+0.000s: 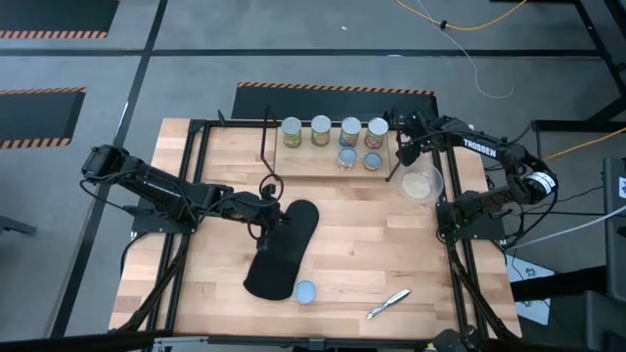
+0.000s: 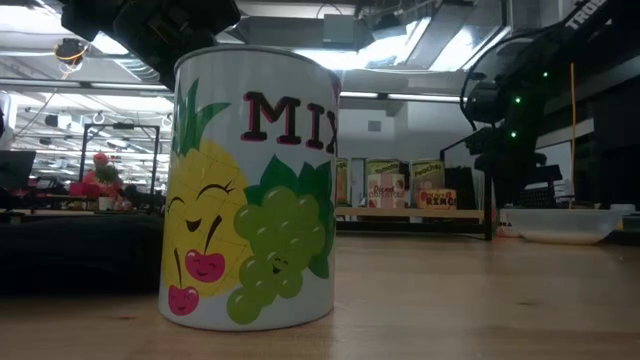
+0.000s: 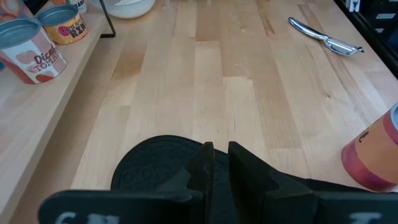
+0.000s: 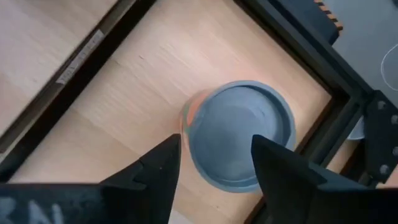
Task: Pick and place cans onto a shelf
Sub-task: Put the small canned oranges on the shelf
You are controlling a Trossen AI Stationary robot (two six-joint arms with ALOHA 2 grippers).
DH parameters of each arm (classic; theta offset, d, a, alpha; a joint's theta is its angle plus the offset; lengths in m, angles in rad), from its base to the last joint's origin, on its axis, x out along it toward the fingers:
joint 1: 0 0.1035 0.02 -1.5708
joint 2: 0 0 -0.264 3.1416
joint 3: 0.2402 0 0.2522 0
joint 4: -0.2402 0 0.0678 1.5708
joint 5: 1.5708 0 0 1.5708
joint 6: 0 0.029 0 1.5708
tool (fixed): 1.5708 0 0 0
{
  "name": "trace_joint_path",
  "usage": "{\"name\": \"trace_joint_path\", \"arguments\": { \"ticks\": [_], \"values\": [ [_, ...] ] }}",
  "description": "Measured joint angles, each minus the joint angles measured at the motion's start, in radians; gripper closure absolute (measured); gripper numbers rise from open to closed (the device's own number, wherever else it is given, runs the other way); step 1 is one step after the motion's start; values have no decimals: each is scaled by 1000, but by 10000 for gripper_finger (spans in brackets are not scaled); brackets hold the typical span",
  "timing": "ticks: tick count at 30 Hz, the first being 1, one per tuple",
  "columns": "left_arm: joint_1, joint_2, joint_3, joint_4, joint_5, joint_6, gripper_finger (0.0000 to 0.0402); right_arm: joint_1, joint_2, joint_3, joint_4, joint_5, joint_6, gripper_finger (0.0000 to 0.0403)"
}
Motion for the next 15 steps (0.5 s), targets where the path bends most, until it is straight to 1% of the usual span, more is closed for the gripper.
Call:
{"name": "trace_joint_path", "arguments": {
  "ticks": [12,13,15],
  "values": [
    [0,0,0,0,0,-1,360,1,3,2,1,4,-9,203],
    [0,0,0,0,0,-1,360,1,3,2,-3,1,-9,204],
    [0,0,0,0,0,-1,360,1,7,3,-17,-45,-9,209]
  ]
}}
